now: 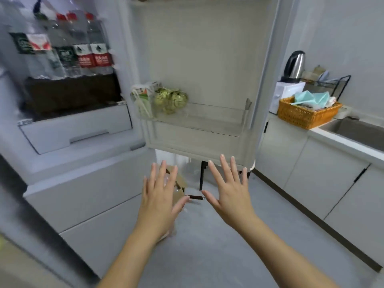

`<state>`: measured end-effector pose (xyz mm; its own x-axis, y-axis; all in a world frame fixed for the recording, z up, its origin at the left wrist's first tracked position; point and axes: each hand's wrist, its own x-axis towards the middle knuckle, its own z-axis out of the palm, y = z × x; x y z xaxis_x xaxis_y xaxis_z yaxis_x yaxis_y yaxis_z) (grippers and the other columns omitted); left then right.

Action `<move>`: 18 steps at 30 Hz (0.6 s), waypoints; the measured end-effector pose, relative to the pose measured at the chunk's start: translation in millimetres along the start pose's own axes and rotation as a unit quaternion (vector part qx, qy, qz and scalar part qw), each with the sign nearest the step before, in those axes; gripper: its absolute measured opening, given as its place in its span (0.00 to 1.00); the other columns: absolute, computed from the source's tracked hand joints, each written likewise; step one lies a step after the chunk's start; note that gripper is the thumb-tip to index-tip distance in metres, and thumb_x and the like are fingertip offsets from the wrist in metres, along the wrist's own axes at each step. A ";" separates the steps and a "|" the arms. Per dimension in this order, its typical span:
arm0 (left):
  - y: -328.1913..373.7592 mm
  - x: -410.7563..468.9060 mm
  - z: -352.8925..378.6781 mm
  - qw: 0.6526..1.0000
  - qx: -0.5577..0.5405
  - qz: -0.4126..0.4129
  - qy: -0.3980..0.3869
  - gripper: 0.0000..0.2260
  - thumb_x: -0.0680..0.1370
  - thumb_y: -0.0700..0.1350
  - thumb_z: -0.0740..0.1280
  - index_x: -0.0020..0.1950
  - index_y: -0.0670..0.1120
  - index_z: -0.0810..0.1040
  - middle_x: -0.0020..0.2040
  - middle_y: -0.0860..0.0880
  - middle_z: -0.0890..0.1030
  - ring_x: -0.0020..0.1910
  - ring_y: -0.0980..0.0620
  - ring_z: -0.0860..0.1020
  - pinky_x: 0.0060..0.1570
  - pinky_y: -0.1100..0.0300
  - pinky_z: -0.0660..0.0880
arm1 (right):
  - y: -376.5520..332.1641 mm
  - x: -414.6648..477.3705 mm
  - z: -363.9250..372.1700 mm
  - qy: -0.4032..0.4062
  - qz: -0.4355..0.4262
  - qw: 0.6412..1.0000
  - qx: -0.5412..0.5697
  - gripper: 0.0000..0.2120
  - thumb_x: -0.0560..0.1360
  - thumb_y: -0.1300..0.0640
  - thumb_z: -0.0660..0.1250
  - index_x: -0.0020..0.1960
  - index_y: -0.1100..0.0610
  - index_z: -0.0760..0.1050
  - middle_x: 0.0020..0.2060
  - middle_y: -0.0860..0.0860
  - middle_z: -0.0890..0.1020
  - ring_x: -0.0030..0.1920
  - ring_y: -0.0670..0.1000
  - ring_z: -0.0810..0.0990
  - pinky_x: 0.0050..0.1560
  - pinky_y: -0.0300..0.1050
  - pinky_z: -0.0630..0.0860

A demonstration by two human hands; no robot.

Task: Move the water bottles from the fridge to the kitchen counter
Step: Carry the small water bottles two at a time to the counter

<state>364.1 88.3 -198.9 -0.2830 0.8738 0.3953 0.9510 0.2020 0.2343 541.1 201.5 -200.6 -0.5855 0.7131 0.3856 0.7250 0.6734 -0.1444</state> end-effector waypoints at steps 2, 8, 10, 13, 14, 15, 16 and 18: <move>-29.0 -2.0 -11.2 1.000 0.020 -0.019 0.003 0.35 0.75 0.67 0.50 0.76 0.55 0.41 0.77 0.51 0.38 0.77 0.47 0.35 0.75 0.46 0.42 | -25.4 12.4 9.9 -0.003 -0.016 1.000 0.005 0.34 0.78 0.33 0.50 0.80 0.45 0.47 0.80 0.52 0.46 0.79 0.58 0.38 0.76 0.64 0.43; -86.7 -7.1 -23.4 0.996 0.038 -0.077 0.004 0.36 0.75 0.67 0.48 0.76 0.55 0.36 0.78 0.50 0.34 0.76 0.48 0.31 0.76 0.46 0.41 | -75.2 39.5 43.0 -0.022 -0.060 0.997 0.030 0.33 0.78 0.33 0.48 0.77 0.42 0.40 0.79 0.50 0.43 0.79 0.56 0.36 0.77 0.63 0.42; -104.2 -4.4 -25.1 0.995 0.029 -0.090 0.011 0.36 0.77 0.65 0.53 0.77 0.54 0.39 0.79 0.49 0.37 0.76 0.48 0.32 0.76 0.46 0.43 | -88.5 55.0 53.1 -0.025 -0.072 0.996 0.048 0.34 0.77 0.33 0.47 0.79 0.44 0.45 0.80 0.50 0.45 0.79 0.57 0.38 0.76 0.63 0.42; -135.9 9.4 -29.2 0.993 0.039 -0.109 0.024 0.36 0.77 0.64 0.56 0.79 0.52 0.45 0.80 0.49 0.40 0.77 0.49 0.32 0.76 0.47 0.42 | -111.2 88.7 72.3 -0.025 -0.097 0.992 0.073 0.34 0.77 0.34 0.49 0.80 0.46 0.49 0.80 0.52 0.48 0.79 0.57 0.40 0.75 0.64 0.44; -148.0 17.3 -31.2 0.992 0.044 -0.116 0.030 0.36 0.77 0.64 0.56 0.80 0.51 0.47 0.80 0.48 0.41 0.76 0.49 0.32 0.76 0.47 0.42 | -119.1 102.9 79.6 -0.025 -0.107 0.991 0.075 0.35 0.77 0.34 0.49 0.80 0.45 0.47 0.80 0.51 0.47 0.79 0.57 0.39 0.75 0.64 0.44; -160.5 26.3 -33.9 0.991 0.048 -0.122 0.038 0.36 0.77 0.63 0.57 0.80 0.50 0.48 0.80 0.48 0.41 0.76 0.50 0.32 0.76 0.48 0.41 | -127.0 118.4 87.1 -0.023 -0.118 0.990 0.076 0.35 0.77 0.33 0.48 0.80 0.44 0.44 0.80 0.51 0.44 0.79 0.57 0.38 0.75 0.63 0.42; -173.7 36.1 -36.8 0.989 0.055 -0.129 0.046 0.36 0.77 0.63 0.57 0.80 0.50 0.49 0.80 0.48 0.42 0.76 0.50 0.32 0.76 0.48 0.41 | -135.5 135.3 94.8 -0.020 -0.132 0.988 0.077 0.35 0.77 0.33 0.46 0.80 0.44 0.41 0.79 0.50 0.41 0.78 0.57 0.35 0.75 0.61 0.40; -199.6 55.3 -44.2 0.985 0.070 -0.146 0.062 0.36 0.78 0.63 0.57 0.80 0.50 0.49 0.80 0.48 0.42 0.76 0.51 0.32 0.76 0.48 0.42 | -154.2 171.3 107.2 -0.018 -0.162 0.983 0.080 0.35 0.77 0.33 0.46 0.79 0.43 0.37 0.78 0.48 0.36 0.77 0.55 0.31 0.74 0.59 0.35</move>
<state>153.1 76.7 -184.5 -0.5522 0.7101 0.4368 0.8319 0.5034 0.2333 290.1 240.7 -210.0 -0.7907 0.4606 0.4034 0.4337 0.8864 -0.1620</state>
